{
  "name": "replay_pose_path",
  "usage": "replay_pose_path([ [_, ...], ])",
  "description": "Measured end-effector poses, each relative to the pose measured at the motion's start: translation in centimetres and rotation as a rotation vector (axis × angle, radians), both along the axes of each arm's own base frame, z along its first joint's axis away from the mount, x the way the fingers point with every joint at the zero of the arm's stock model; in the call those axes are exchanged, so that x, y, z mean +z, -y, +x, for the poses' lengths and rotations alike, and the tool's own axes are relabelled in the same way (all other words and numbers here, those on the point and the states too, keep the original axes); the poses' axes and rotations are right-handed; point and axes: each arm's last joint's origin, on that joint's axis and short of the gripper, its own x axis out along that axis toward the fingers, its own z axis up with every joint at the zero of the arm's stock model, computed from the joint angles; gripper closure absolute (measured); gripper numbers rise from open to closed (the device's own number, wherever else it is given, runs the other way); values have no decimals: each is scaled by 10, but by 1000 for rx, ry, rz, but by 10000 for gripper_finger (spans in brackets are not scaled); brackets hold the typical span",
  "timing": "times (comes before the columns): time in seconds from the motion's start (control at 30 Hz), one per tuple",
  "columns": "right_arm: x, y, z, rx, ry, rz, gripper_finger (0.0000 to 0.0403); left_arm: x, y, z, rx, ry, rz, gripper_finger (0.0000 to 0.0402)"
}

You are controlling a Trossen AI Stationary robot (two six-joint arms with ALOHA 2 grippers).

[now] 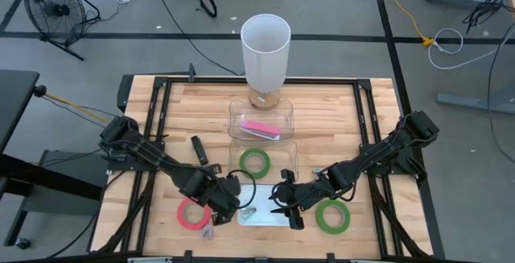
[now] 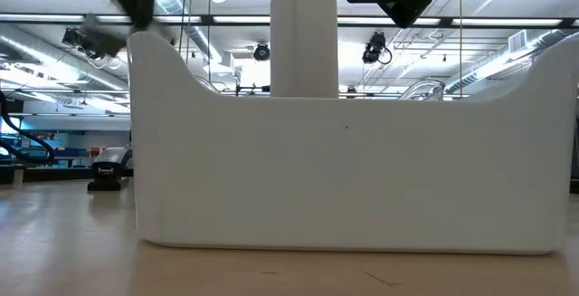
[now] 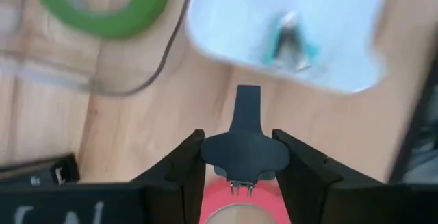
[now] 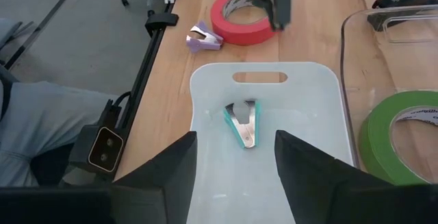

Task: Pick and place Stapler, Stapler remover, tape
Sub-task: Put the black staple remover into the white bin

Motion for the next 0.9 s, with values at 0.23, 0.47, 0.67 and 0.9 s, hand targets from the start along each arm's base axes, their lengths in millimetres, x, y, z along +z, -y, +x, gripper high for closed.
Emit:
replay_pose_path([
  [0.23,0,0,0,0,-2,-1,207,27,9,18,-105,237,12,252],
  [0.47,0,0,0,0,-3,-1,207,8,10,47,-194,304,1,252],
  [0.67,0,0,0,1,-6,-3,207,-10,5,59,-189,258,1,252],
  [0.9,-1,0,-1,0,-12,-7,207,-10,2,63,-189,268,-19,252],
])
